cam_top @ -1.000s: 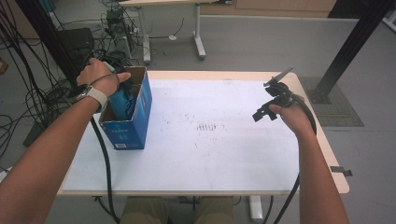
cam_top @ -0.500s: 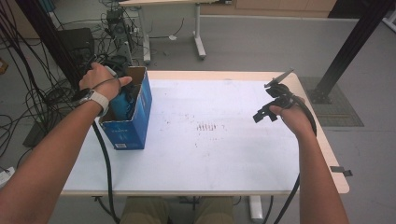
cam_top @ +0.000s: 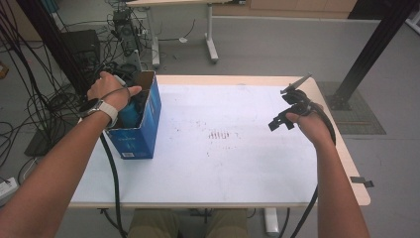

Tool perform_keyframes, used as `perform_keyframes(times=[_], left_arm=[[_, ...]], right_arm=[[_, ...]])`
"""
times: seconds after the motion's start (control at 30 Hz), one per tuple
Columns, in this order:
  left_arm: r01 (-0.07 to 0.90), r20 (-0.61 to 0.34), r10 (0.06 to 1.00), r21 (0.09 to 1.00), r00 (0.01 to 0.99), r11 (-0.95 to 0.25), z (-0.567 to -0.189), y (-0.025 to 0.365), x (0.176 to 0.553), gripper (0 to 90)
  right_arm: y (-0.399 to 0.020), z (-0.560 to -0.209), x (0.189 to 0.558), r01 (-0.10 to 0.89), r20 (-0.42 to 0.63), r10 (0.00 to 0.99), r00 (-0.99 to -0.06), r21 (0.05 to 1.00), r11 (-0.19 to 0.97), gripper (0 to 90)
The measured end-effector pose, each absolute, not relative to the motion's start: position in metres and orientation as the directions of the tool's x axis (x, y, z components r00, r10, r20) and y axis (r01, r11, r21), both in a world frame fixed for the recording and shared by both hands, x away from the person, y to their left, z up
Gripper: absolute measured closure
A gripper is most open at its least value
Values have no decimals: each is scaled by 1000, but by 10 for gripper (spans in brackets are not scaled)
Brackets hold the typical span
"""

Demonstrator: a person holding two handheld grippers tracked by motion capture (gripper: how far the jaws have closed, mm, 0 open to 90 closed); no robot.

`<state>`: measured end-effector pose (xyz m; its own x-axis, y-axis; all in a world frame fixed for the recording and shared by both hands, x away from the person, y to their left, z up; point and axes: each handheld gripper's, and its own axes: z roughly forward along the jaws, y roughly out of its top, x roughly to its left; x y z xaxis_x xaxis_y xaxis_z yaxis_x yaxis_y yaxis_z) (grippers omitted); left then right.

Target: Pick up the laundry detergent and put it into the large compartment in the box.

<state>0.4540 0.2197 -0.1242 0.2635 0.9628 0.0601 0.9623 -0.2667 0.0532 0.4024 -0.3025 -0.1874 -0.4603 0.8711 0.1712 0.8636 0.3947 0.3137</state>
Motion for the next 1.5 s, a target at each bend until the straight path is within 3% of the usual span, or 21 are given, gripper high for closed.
perform_keyframes(times=[1.5], left_arm=[[965,43,965,32,260,-262,-154,226,458,373]], right_arm=[[-308,-195,401,873,180,877,-446,305,381,76]])
